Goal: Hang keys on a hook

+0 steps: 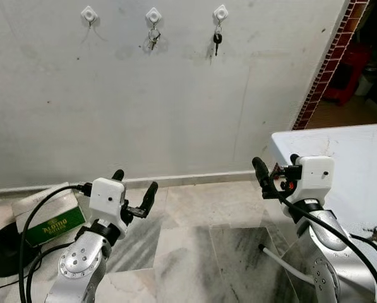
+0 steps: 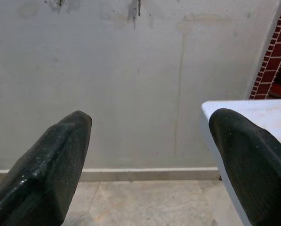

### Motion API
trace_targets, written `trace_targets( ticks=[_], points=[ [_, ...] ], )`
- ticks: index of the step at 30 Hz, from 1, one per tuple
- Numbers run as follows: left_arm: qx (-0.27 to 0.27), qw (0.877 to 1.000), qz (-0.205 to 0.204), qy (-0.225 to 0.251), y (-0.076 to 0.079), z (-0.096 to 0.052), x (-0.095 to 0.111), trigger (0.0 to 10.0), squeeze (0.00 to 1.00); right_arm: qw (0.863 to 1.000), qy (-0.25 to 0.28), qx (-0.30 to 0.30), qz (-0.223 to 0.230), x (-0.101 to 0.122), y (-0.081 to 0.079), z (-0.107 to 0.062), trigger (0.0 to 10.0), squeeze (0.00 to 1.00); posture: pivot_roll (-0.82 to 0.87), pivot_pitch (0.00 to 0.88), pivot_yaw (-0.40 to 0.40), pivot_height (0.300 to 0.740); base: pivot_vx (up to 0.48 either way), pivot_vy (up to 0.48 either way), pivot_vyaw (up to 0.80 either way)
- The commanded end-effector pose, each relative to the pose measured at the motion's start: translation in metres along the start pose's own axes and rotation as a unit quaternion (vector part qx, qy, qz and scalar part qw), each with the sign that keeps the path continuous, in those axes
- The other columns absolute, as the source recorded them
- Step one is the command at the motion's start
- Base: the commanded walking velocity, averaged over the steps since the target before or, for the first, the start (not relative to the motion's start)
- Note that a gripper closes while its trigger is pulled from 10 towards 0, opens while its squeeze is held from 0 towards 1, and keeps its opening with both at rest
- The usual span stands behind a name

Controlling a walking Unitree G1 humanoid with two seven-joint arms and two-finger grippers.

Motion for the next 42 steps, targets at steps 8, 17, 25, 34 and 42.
trace_targets(
  ticks=[8,17,25,34,42],
  points=[
    [0.006,1.000,0.002,-0.009,-0.0033,-0.0008,-0.0022,10.0,0.00,1.000,0.003,0.001,0.003,0.0011,-0.0015,-0.0004,10.0,0.00,0.02,0.000,0.029,0.740,-0.277,-0.265,0.00],
    [0.004,1.000,0.001,-0.009,-0.0028,-0.0007,-0.0023,10.0,0.00,1.000,0.003,0.000,0.002,0.0013,-0.0009,-0.0003,10.0,0.00,0.02,0.000,0.029,0.740,-0.137,-0.182,0.00],
    [-0.003,1.000,-0.012,-0.004,-0.0019,-0.0007,-0.0011,10.0,0.00,1.000,-0.001,-0.003,0.005,0.0004,0.0000,0.0002,10.0,0.00,0.02,0.000,0.030,0.740,0.000,0.000,-0.10],
    [0.004,1.000,-0.017,-0.001,-0.0052,-0.0002,0.0000,10.0,0.00,1.000,0.003,-0.002,0.003,0.0012,-0.0002,-0.0001,10.0,0.00,0.02,0.000,0.029,0.740,0.000,0.000,-0.69],
    [0.003,1.000,-0.020,-0.001,-0.0055,0.0000,-0.0002,10.0,0.00,1.000,0.007,-0.001,0.002,0.0027,-0.0005,-0.0001,10.0,0.00,0.02,0.000,0.030,0.740,0.000,0.000,0.00]
  ],
)
Point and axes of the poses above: a point about 5 cm out from each wrist's last joint towards the gripper, its own z axis pointing out of the wrist towards the gripper, its own x axis along the axis of the wrist's last joint, y = z × x, the point moved 2 cm from there along z, pointing out of the wrist towards the gripper, and after that the axes turned 12 degrees about -z, right-handed, at the moved point
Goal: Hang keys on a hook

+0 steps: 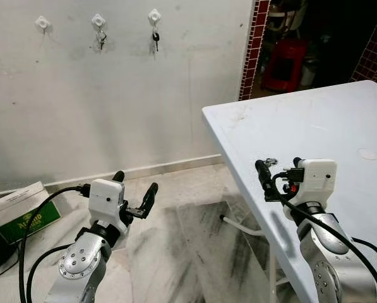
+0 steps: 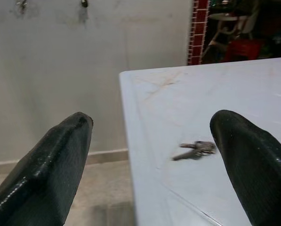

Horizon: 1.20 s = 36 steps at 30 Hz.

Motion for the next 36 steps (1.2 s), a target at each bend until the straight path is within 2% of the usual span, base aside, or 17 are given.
trace_targets(
  ticks=[1,4,11,15,23,28,36],
  points=[
    [0.007,1.000,0.001,-0.002,-0.004,0.000,0.000,10.0,0.00,1.000,0.014,0.000,0.000,0.007,-0.001,0.001,10.0,0.00,0.02,0.000,0.030,0.740,0.000,0.000,0.00],
    [0.020,1.000,0.010,0.005,-0.013,0.005,0.004,10.0,0.00,1.000,0.014,-0.003,0.005,0.008,0.000,0.003,10.0,0.00,0.02,0.000,0.030,0.740,0.000,0.000,0.00],
    [0.017,1.000,0.009,0.007,-0.024,0.015,0.008,10.0,0.00,1.000,0.013,-0.006,0.008,0.010,-0.004,0.010,10.0,0.00,0.02,0.000,0.027,0.740,0.000,0.000,-0.75],
    [0.029,1.000,-0.007,0.004,-0.032,0.021,0.005,10.0,0.00,1.000,0.010,-0.023,0.003,0.012,-0.002,0.017,10.0,0.00,0.01,0.000,0.030,0.740,0.000,0.000,-0.80],
    [0.027,1.000,-0.005,0.005,-0.031,0.032,0.008,10.0,0.00,0.999,0.000,-0.039,-0.001,0.014,0.000,0.030,10.0,0.00,0.01,0.000,0.031,0.740,0.000,0.000,-0.80],
    [0.024,0.999,-0.028,0.008,-0.028,0.039,0.009,10.0,0.00,0.999,-0.002,-0.039,-0.004,0.016,-0.005,0.038,10.0,0.00,0.01,0.000,0.027,0.740,0.000,0.000,-0.80],
    [0.015,0.999,-0.035,-0.004,-0.026,0.037,0.003,10.0,0.00,0.999,-0.015,-0.042,-0.002,0.010,-0.005,0.036,10.0,0.00,0.01,0.000,0.025,0.740,0.000,0.000,-0.80]
  ],
)
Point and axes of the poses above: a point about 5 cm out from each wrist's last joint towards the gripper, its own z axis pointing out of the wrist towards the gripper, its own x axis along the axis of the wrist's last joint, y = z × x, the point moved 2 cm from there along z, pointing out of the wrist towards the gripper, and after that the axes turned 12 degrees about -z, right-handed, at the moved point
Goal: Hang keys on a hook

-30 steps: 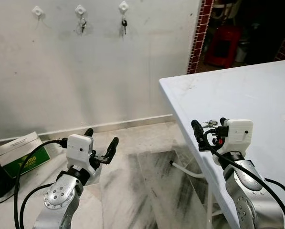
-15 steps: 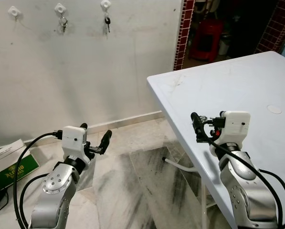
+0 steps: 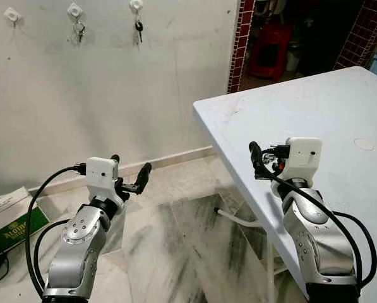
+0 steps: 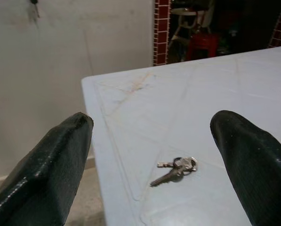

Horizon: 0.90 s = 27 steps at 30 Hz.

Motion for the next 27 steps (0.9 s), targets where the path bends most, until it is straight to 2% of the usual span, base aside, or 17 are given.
trace_targets(
  ticks=[1,5,9,18,27],
  points=[
    [0.002,1.000,0.000,-0.013,-0.003,-0.001,-0.005,10.0,0.00,1.000,-0.012,0.001,-0.001,-0.005,-0.001,0.000,10.0,0.00,0.01,0.000,0.025,0.740,0.000,0.000,-0.80],
    [0.000,1.000,-0.001,-0.017,-0.003,-0.001,-0.007,10.0,0.00,1.000,-0.015,0.002,-0.001,-0.007,-0.002,-0.002,10.0,0.00,0.00,0.000,0.025,0.740,0.000,0.000,-0.80],
    [-0.004,1.000,-0.003,-0.022,0.001,-0.001,-0.010,10.0,0.00,1.000,-0.027,0.010,-0.001,-0.013,-0.005,-0.008,10.0,0.00,0.00,0.000,0.030,0.740,0.000,0.000,0.00],
    [-0.027,0.999,-0.008,-0.042,0.014,-0.006,-0.018,10.0,0.00,0.998,-0.063,-0.007,0.006,-0.033,-0.004,-0.026,10.0,0.00,-0.01,0.000,0.069,0.740,0.000,0.000,-0.78],
    [-0.028,0.998,-0.010,-0.051,0.013,-0.006,-0.021,10.0,0.00,0.998,-0.067,-0.005,0.008,-0.034,-0.005,-0.029,10.0,0.00,-0.01,0.000,0.070,0.740,0.000,0.000,-0.80]
  ],
)
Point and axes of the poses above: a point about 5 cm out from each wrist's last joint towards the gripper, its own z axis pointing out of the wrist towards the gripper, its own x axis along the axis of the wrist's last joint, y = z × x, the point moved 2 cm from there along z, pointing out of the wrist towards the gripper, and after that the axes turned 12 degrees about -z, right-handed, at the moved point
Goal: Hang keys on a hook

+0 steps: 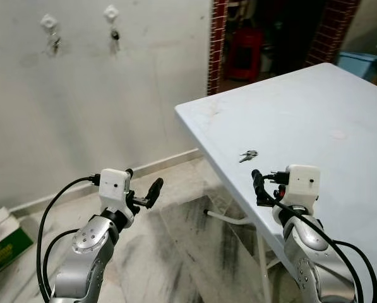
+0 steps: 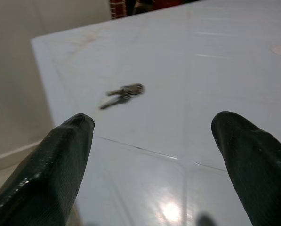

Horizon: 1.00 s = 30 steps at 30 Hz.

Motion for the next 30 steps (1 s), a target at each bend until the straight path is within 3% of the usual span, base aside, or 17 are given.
trace_targets(
  ticks=[1,23,30],
  points=[
    [0.004,1.000,0.006,0.001,-0.002,-0.002,0.003,10.0,0.00,1.000,0.009,0.004,0.001,0.007,-0.001,0.000,10.0,0.00,-0.01,0.000,0.070,0.740,0.000,0.000,-0.80],
    [0.023,1.000,0.009,-0.003,-0.006,-0.002,0.003,10.0,0.00,1.000,0.020,0.020,0.003,0.014,-0.007,0.010,10.0,0.00,0.00,0.000,0.062,0.740,0.000,0.000,-0.79],
    [0.033,0.999,0.005,0.002,-0.008,-0.002,0.005,10.0,0.00,0.999,0.022,0.028,0.004,0.016,-0.010,0.011,10.0,0.00,0.01,0.000,0.058,0.740,0.000,0.000,0.00]
  ],
)
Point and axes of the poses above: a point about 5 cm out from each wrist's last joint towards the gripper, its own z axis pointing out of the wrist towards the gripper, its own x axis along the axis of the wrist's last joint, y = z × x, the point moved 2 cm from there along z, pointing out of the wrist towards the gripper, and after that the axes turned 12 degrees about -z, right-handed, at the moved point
